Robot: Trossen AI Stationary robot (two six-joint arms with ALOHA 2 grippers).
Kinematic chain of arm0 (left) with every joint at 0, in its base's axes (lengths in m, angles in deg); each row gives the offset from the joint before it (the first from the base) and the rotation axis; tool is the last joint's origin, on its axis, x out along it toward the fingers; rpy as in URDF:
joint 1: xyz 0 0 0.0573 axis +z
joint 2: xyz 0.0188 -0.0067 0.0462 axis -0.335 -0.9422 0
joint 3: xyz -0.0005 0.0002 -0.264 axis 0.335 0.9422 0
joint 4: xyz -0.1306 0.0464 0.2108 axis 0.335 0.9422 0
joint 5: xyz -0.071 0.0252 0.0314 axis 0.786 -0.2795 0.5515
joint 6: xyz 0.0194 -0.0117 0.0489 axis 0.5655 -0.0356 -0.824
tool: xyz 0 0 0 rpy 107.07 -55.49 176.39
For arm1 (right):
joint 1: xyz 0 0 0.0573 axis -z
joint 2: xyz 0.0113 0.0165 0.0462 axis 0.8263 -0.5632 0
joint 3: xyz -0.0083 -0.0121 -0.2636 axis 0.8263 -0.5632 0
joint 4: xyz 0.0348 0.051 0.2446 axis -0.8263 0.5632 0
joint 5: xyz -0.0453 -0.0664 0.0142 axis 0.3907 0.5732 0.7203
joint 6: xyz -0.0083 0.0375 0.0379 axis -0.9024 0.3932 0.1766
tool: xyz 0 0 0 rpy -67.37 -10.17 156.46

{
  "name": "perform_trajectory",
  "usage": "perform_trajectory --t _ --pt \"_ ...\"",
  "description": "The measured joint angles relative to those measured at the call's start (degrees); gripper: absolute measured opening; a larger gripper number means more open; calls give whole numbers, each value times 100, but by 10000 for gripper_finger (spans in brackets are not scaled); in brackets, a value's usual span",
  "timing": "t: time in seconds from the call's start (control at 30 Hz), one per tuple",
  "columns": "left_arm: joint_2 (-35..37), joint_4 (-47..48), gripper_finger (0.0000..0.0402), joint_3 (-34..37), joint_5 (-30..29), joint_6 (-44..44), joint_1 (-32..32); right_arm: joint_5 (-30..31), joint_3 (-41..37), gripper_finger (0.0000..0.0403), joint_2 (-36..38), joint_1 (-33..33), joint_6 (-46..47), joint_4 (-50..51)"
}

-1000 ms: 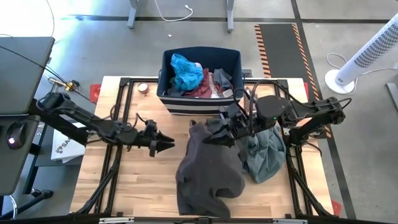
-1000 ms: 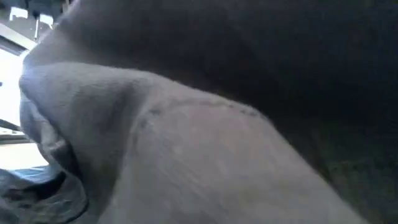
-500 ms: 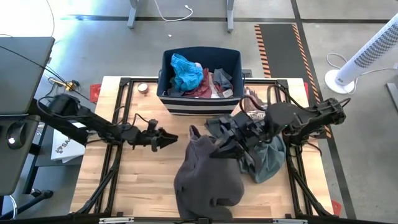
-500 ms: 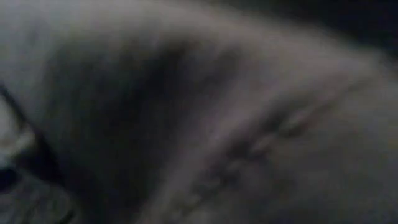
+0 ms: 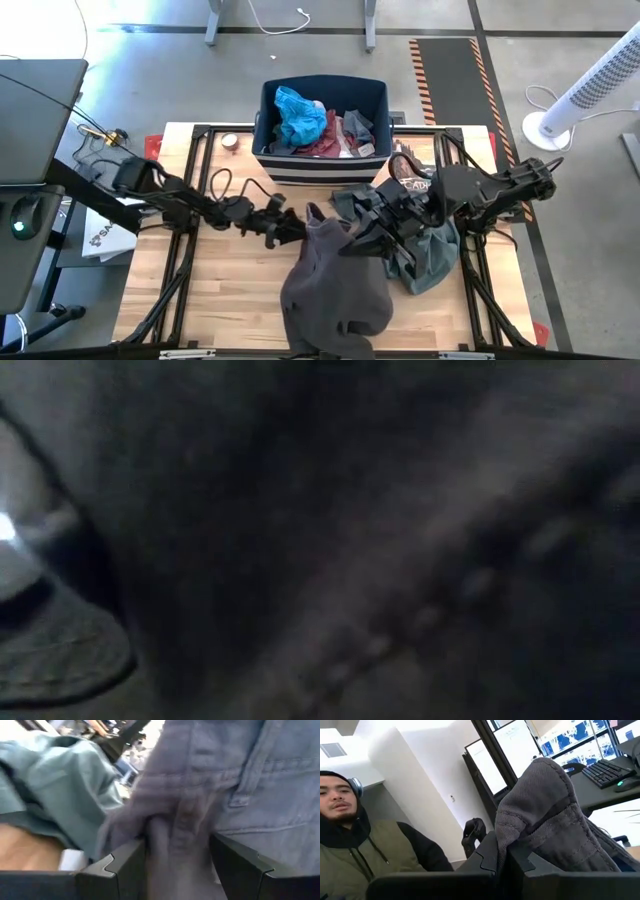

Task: Sort clothes
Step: Fold the dark grey short

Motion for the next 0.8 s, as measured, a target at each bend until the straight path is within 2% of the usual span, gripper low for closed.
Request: perform_trajectory --t 0.3,0.4,0.53,0.57,0.7,0.8 --pt "-615 -38 203 -736 611 -105 -2 -4 0 0 0 0 0 -2" --pt "-576 -116 159 -831 763 -250 -2 -34 0 0 0 0 1 2" --pt "-397 -760 40 -844 953 -296 -23 -50 0 0 2 0 0 24" --pt "-328 -909 21 -847 984 -307 -38 -50 0 0 8 -6 -2 36" --pt "118 -1283 9 -844 1180 -410 -133 57 0 0 95 -66 -150 138" --pt "638 -1169 4 -844 1197 -559 -287 386 0 0 253 -159 -313 307"
